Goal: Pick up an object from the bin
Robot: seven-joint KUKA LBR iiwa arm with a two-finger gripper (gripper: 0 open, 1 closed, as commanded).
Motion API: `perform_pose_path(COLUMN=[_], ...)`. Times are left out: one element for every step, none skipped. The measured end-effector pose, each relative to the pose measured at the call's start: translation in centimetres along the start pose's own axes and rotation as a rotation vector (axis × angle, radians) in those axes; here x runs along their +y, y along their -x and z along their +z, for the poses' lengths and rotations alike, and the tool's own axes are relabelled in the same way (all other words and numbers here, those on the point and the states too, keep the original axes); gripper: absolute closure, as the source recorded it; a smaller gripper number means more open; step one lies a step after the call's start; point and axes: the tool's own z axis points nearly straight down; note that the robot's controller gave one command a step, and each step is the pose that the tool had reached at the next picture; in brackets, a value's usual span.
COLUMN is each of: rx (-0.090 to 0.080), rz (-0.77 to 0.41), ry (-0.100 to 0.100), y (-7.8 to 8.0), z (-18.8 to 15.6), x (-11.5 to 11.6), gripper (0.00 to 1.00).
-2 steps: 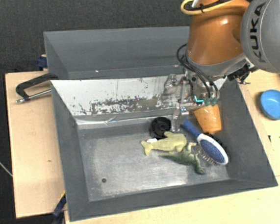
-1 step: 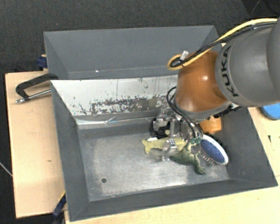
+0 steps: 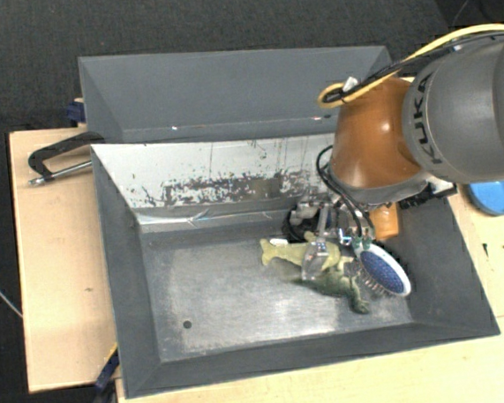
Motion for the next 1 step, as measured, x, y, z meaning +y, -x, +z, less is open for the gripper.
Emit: perform_pose_path(rx=[0.008], rz=[0.217], ry=[0.0], y=[-1.86], z=[-1.63], x=[-1.48], gripper=[0.0])
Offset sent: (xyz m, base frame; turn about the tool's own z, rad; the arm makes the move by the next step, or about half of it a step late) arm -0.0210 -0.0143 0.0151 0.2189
